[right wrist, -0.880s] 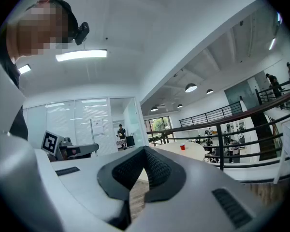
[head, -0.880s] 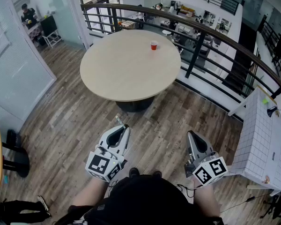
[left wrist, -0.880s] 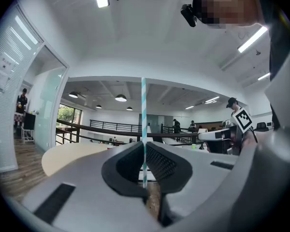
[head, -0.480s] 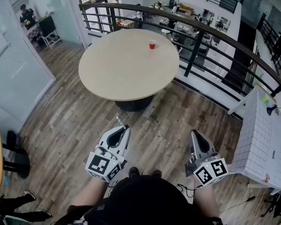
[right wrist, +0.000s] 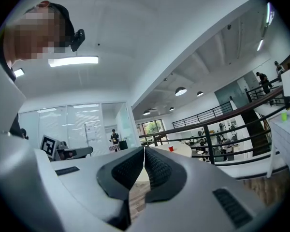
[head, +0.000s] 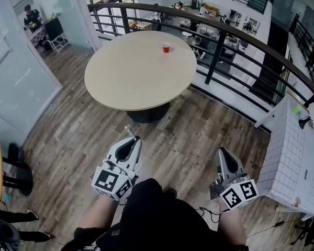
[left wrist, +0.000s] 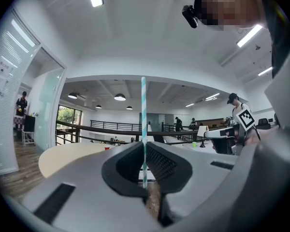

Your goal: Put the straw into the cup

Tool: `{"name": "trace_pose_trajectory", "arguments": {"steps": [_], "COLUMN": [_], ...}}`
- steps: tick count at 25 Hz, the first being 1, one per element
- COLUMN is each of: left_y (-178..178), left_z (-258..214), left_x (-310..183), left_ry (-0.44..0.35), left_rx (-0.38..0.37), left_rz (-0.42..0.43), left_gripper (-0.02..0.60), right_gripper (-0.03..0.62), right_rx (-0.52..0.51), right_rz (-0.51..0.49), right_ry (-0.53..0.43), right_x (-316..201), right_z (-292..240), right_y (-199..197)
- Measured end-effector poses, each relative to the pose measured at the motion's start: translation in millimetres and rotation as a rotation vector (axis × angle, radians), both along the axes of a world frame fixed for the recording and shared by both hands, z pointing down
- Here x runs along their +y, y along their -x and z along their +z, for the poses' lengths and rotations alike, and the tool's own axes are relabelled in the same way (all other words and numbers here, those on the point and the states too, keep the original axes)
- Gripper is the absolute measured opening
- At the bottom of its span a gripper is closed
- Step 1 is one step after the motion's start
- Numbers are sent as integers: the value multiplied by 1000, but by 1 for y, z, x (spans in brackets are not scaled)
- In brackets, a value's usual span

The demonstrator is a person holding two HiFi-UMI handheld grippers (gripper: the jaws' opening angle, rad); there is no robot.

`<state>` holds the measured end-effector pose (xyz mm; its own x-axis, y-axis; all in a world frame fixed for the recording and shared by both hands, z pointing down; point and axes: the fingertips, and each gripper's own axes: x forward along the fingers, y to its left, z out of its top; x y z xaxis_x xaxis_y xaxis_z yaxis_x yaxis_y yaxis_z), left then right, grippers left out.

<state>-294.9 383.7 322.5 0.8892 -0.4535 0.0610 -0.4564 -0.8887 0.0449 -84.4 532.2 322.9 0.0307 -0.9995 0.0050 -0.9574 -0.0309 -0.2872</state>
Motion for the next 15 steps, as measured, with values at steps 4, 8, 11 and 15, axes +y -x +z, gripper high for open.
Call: {"name": "trace_pose_trajectory", "arguments": {"steps": [4, 8, 11, 15], "left_y": [-14, -38, -46, -62], "left_z": [5, 12, 13, 20], "left_x": [5, -3, -21, -58], "left_ry": [1, 26, 18, 22], "left_rx": [2, 39, 39, 49], "left_rz": [9, 32, 39, 38], "left_gripper": [18, 18, 18, 18], "right_gripper": [23, 24, 25, 25], "right_rx": [-16, -17, -19, -12], "right_rz": [-1, 13, 14, 21], "right_ry": [-7, -10, 0, -9], "right_x": [5, -7, -26, -63], "right_z": [6, 16, 18, 19], "right_y": [-9, -27, -29, -44]}}
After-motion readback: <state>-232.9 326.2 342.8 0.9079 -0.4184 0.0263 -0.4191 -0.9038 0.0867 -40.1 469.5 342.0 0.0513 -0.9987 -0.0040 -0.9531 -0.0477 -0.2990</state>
